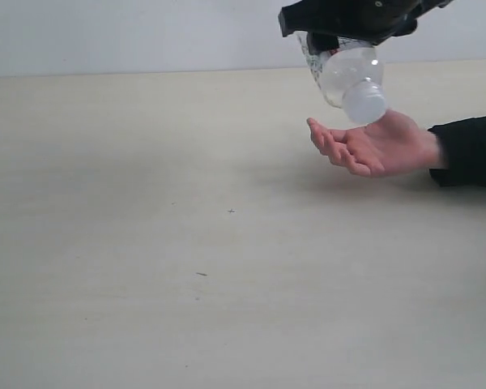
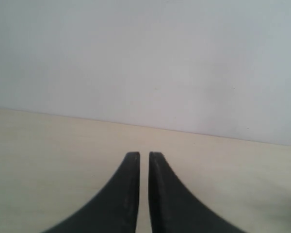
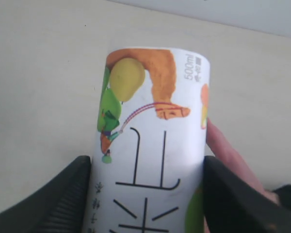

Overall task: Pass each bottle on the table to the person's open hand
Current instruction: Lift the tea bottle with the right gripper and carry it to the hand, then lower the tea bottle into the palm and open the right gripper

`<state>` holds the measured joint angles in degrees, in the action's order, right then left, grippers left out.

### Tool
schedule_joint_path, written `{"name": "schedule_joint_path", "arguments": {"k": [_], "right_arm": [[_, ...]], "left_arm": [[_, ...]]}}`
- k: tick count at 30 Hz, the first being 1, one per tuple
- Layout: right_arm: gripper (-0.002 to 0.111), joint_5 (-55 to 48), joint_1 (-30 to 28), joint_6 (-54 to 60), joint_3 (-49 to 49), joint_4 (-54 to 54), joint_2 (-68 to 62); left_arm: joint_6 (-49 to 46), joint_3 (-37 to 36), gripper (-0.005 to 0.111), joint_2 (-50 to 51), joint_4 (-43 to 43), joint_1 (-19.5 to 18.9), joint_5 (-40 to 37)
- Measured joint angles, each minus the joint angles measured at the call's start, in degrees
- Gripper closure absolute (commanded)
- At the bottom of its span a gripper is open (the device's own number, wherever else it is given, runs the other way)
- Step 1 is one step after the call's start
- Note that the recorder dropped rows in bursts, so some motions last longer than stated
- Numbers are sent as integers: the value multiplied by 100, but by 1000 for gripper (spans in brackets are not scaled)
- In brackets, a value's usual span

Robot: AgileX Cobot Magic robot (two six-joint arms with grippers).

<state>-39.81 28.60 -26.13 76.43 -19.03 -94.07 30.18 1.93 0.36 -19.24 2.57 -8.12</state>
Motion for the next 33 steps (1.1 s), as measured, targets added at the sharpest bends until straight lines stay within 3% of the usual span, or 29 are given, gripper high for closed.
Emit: {"name": "schedule_joint_path", "arguments": {"k": [7, 14, 33], "right_arm": [[108, 276, -105, 115, -1308, -36, 756], [108, 1343, -499, 115, -2417, -45, 833], [108, 2606, -745, 92, -2472, -126, -328]], "left_arm": [[0, 0, 97, 0, 0, 0, 0], [0, 0, 97, 0, 0, 0, 0], [0, 0, 97, 0, 0, 0, 0]]}}
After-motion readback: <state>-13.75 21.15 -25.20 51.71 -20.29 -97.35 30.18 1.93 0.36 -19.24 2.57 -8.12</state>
